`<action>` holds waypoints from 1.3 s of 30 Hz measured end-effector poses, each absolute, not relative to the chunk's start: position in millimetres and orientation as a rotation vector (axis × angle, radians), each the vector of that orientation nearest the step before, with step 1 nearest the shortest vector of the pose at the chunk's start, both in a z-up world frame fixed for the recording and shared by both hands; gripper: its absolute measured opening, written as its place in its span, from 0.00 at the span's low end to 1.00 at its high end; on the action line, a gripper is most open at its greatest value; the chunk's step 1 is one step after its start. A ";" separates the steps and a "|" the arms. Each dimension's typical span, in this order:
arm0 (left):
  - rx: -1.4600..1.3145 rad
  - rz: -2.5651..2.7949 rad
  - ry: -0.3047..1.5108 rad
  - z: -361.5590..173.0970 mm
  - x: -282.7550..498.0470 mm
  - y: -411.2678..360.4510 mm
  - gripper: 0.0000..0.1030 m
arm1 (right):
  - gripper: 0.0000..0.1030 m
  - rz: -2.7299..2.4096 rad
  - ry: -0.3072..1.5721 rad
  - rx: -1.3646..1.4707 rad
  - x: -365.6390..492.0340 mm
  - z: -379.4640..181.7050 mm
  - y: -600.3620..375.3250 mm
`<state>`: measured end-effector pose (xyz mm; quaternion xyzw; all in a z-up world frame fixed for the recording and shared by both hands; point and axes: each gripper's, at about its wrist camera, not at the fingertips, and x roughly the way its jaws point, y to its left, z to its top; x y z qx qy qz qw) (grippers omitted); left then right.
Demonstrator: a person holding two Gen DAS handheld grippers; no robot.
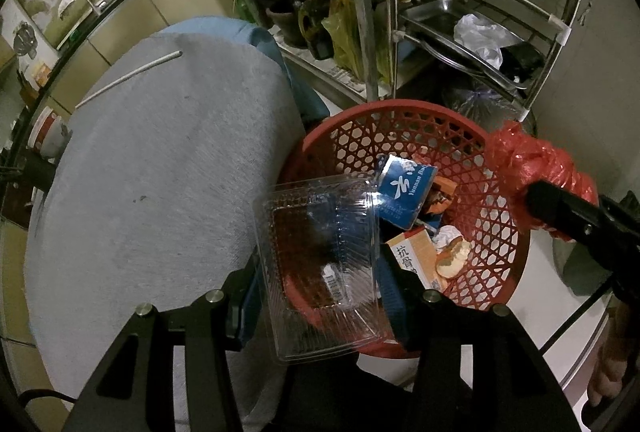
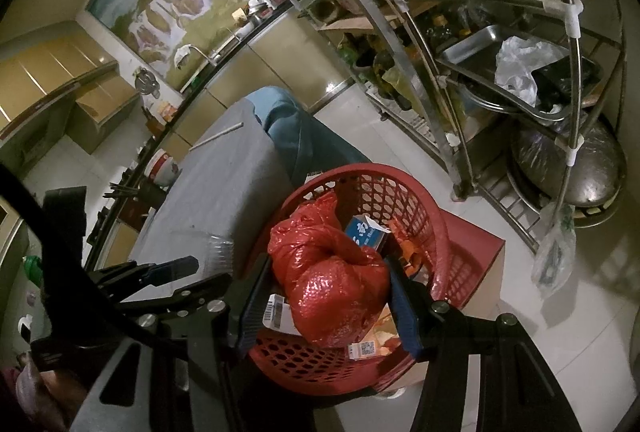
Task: Collect trash
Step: 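Open both tools to release the bag and tray, then withdraw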
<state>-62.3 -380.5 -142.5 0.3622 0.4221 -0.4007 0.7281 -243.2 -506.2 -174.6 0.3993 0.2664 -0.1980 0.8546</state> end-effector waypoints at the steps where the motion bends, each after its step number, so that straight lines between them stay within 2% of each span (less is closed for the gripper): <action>1: 0.798 -0.883 0.931 -143.0 -62.1 -380.8 0.54 | 0.57 -0.417 0.561 0.838 -242.7 -174.5 -506.4; 14: 0.774 -0.903 0.969 -148.9 -54.9 -382.4 0.56 | 0.58 -0.409 0.579 0.849 -236.6 -178.0 -508.0; 20: 0.701 -0.978 1.010 -146.4 -47.3 -374.6 0.62 | 0.61 -0.396 0.598 0.926 -230.5 -186.9 -512.3; 24: 0.679 -0.984 0.985 -138.8 -42.7 -363.1 0.62 | 0.66 -0.375 0.564 0.989 -234.4 -188.2 -514.4; 29: 0.608 -0.864 0.947 -123.7 -19.0 -324.3 0.62 | 0.66 -0.366 0.549 0.906 -227.9 -168.2 -502.7; 39: 0.384 -0.478 0.869 -81.3 43.1 -192.2 0.62 | 0.66 -0.266 0.604 0.562 -144.5 -111.1 -416.7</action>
